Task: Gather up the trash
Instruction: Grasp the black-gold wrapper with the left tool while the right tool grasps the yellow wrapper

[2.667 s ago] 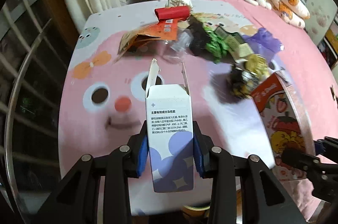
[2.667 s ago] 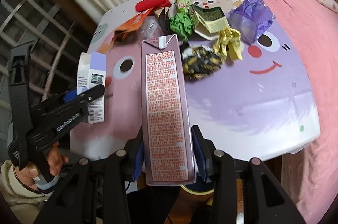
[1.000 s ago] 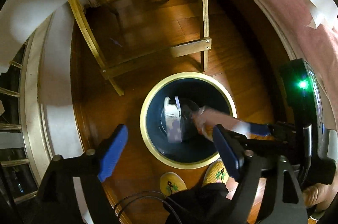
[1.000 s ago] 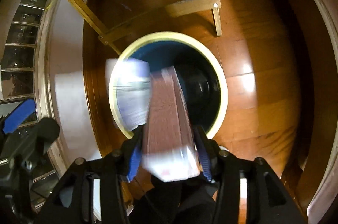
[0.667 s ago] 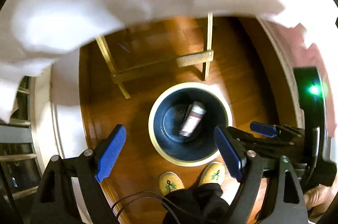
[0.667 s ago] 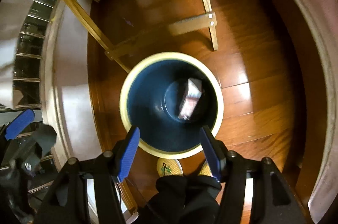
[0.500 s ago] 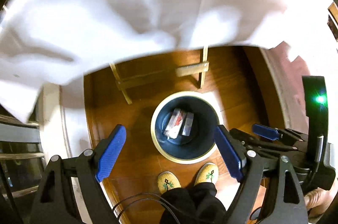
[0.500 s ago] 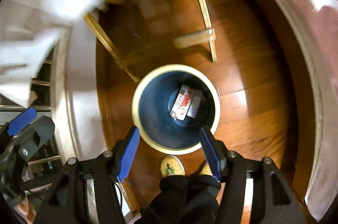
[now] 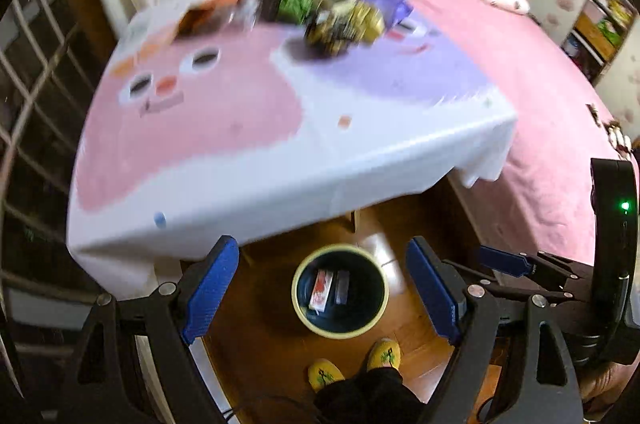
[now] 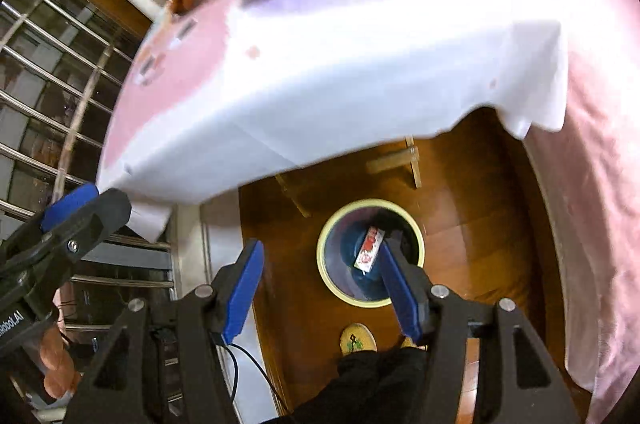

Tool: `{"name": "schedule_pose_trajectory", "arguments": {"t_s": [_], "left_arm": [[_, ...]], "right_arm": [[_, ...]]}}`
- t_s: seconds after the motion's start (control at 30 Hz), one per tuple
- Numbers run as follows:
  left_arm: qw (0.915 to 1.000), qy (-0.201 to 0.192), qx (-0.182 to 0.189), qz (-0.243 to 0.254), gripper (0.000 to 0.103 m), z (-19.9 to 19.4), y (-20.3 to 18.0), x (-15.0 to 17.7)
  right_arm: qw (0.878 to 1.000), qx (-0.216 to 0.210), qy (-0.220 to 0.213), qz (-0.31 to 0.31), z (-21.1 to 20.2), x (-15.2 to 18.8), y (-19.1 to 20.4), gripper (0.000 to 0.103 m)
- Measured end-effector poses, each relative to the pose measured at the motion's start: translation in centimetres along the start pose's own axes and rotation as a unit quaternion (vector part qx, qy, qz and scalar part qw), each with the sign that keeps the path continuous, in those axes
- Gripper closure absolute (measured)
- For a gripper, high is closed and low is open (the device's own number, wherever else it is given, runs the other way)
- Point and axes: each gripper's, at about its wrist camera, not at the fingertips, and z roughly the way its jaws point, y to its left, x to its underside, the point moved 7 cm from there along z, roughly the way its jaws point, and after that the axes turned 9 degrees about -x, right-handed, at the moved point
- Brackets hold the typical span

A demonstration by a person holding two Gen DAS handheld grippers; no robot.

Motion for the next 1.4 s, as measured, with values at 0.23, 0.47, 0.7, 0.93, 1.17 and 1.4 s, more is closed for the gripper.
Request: {"name": "schedule_pose_trajectory", "arguments": {"t_s": [0.23,0.47,0.7,0.93,1.17,1.4], "left_arm": [[0.9989,-0.043,-0.005,0.016,0.019,-3.9,0.5,-4.5],[0.9985,-0.049,-0.019,0.013,0.019,-3.7,0.9,-8.4],[0.9986,-0.030,-0.037,-0.020,0.019,0.3,1.4,-12.3],[0.9958,0.008,-0.059,-0.070,0.019,5.8,0.9,-16.6],[0.9885,0.043,-0.074,-0.125,0.019,11.0,0.3,-19.5],[0.9830,0.065,-0.094,-0.144,0.019,13.6,-0.1,-20.3]], "right_arm": [[0.997,0.025,-0.054,-0.041,-4.9,-4.0,4.0,0.043],[0.992,0.044,-0.098,-0.063,-7.4,-9.0,5.2,0.043],[0.993,0.027,-0.094,-0.062,-6.0,-15.5,3.6,0.043],[0.998,-0.012,-0.036,-0.050,-1.3,-22.9,0.2,0.048],[0.996,-0.033,0.019,-0.076,4.2,-28.8,-1.3,0.049],[0.996,-0.052,0.063,-0.048,10.0,-32.1,-2.0,0.049]]}}
